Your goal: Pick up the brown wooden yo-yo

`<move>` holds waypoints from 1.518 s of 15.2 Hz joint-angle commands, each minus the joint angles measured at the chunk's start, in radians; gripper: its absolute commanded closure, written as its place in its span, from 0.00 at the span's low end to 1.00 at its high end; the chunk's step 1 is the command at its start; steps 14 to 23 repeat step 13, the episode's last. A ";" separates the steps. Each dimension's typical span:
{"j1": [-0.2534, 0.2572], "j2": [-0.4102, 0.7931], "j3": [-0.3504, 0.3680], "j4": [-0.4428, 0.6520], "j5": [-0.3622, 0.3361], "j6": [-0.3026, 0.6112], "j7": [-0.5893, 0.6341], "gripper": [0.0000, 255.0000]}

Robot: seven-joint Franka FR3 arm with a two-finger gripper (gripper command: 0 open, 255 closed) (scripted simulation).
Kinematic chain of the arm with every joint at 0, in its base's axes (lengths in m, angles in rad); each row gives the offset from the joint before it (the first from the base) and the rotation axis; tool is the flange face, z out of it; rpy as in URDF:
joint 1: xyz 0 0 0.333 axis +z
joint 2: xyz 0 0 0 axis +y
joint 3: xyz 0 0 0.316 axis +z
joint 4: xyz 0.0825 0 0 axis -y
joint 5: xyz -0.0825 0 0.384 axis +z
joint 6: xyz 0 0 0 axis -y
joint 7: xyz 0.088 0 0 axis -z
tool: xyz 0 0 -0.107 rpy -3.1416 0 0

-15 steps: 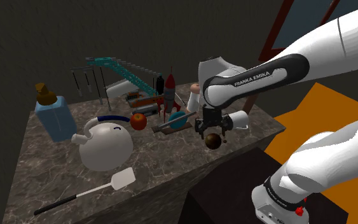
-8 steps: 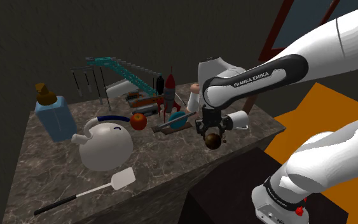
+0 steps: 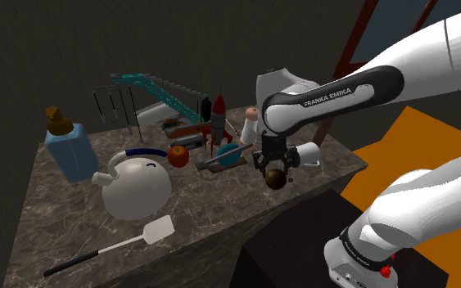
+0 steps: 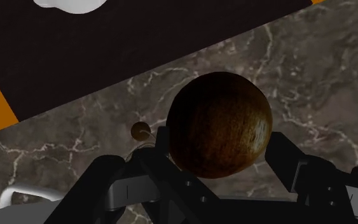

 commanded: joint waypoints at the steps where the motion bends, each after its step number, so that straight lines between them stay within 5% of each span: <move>1: 0.001 -0.018 -0.004 0.014 0.001 -0.032 -0.003 1.00; 11: 0.003 -0.091 -0.022 0.096 0.002 -0.186 -0.014 1.00; 23: 0.003 -0.092 -0.022 0.098 0.002 -0.189 -0.014 1.00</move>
